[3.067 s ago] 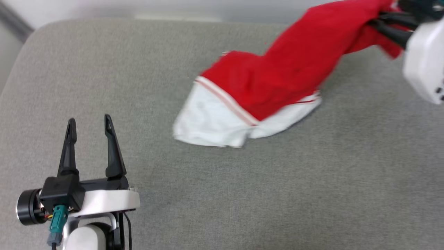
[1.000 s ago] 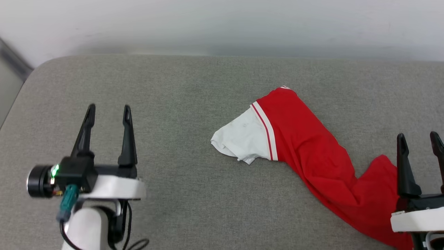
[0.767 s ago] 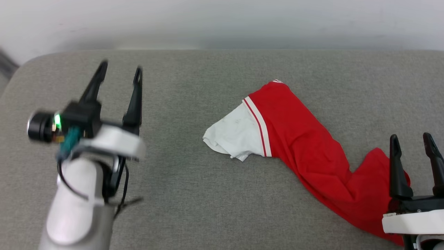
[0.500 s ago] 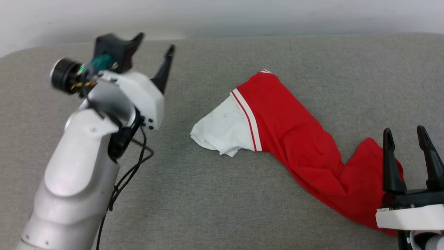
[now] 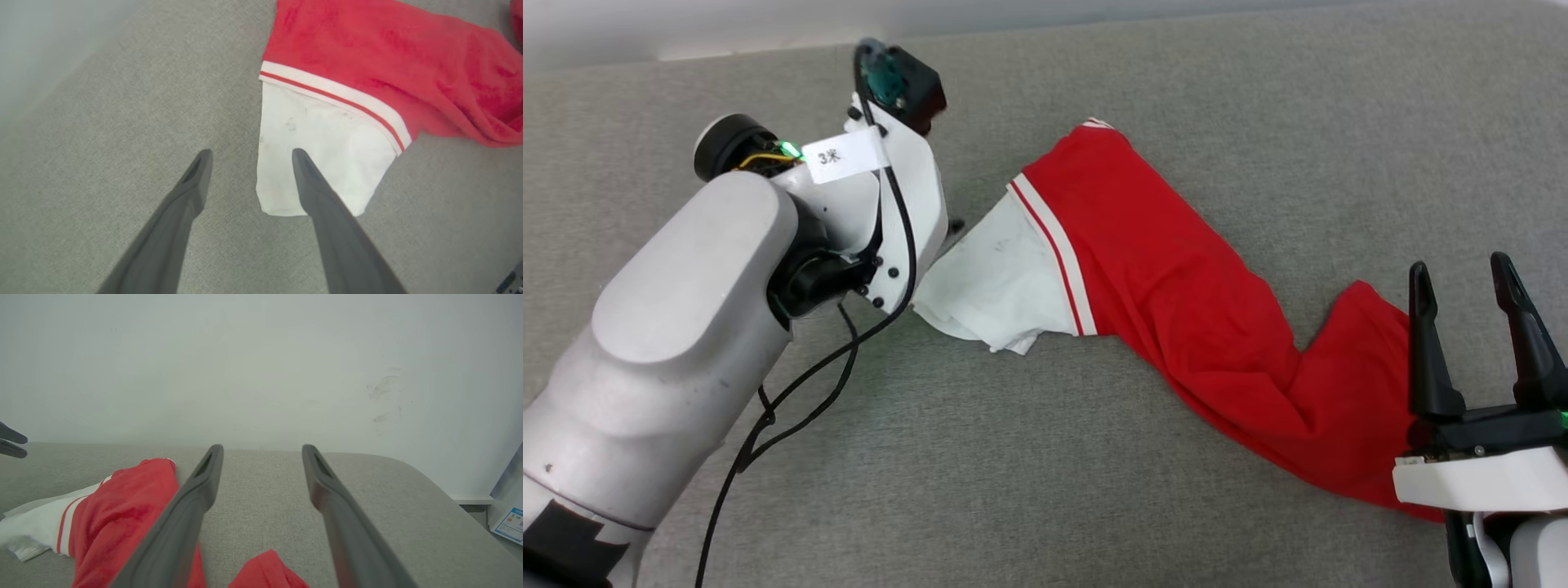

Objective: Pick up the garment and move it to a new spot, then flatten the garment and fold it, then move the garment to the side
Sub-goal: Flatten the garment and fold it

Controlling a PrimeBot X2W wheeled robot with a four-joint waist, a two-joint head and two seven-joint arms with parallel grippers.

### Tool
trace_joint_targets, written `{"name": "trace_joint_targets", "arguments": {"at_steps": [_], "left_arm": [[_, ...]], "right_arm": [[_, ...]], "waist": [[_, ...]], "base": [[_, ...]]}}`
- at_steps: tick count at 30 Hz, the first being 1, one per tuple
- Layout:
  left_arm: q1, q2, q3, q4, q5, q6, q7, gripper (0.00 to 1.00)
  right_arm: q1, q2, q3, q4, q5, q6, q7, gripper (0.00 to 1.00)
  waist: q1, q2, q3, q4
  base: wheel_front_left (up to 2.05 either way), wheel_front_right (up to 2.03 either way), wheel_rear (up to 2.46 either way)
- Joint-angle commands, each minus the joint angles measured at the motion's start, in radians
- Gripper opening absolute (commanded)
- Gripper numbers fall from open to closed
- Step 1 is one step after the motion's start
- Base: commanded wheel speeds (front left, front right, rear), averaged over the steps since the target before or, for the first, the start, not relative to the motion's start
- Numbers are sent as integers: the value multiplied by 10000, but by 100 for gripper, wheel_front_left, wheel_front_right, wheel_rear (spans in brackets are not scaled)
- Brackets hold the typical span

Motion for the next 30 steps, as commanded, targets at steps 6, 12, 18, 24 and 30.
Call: {"name": "trace_joint_targets", "arguments": {"at_steps": [6, 12, 18, 24, 30], "left_arm": [[-594, 540, -1788, 293, -681, 3, 1217, 100], [-272, 980, -3532, 864, -1069, 2, 1391, 100], [-268, 870, -4183, 1045, -1537, 0, 406, 0], [-780, 1037, -4062, 518, -1716, 2, -1562, 0], [-169, 1964, -3729, -182, -2221, 13, -2637, 0]], "right_arm": [[-440, -34, 198, 8, -3, -7, -17, 100], [-629, 3, 279, 74, -21, -7, -20, 100], [-621, -46, 265, 162, -91, -5, -18, 100], [-280, -95, 182, 338, -104, -7, -19, 100], [108, -87, 72, 433, -104, -5, -19, 100]], "waist": [[-2, 0, 547, -514], [-2, 0, 823, -753], [-2, 0, 656, -576], [-2, 0, -56, -18], [-2, 0, -701, 512]], "base": [[0, 0, 0], [0, 0, 0], [0, 0, 0], [0, 0, 0], [0, 0, 0]]}}
